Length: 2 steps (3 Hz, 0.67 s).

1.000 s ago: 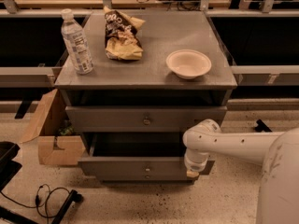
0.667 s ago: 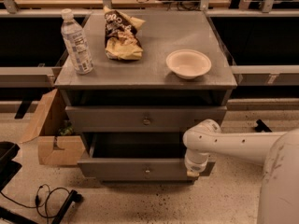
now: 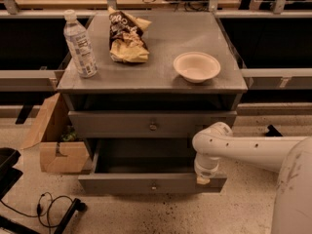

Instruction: Open middle drawer

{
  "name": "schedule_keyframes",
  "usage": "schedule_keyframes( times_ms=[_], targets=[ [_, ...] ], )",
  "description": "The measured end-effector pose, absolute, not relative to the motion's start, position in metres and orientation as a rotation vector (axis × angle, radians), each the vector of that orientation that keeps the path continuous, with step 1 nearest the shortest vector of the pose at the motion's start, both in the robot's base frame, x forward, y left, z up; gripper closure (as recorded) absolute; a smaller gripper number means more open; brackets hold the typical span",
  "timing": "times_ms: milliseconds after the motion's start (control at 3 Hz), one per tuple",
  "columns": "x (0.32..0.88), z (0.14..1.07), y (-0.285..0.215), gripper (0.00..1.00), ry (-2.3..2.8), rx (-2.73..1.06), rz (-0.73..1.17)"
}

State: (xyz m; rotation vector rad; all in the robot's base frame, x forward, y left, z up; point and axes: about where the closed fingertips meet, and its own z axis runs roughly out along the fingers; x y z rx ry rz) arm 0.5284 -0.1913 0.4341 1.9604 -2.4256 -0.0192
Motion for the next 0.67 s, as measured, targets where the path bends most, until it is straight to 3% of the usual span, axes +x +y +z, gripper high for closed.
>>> schedule_keyframes(
  times_ms=[667],
  targets=[
    [0.5198, 0.439, -0.195, 0.98, -2.418, 1.951, -0.015]
  ],
)
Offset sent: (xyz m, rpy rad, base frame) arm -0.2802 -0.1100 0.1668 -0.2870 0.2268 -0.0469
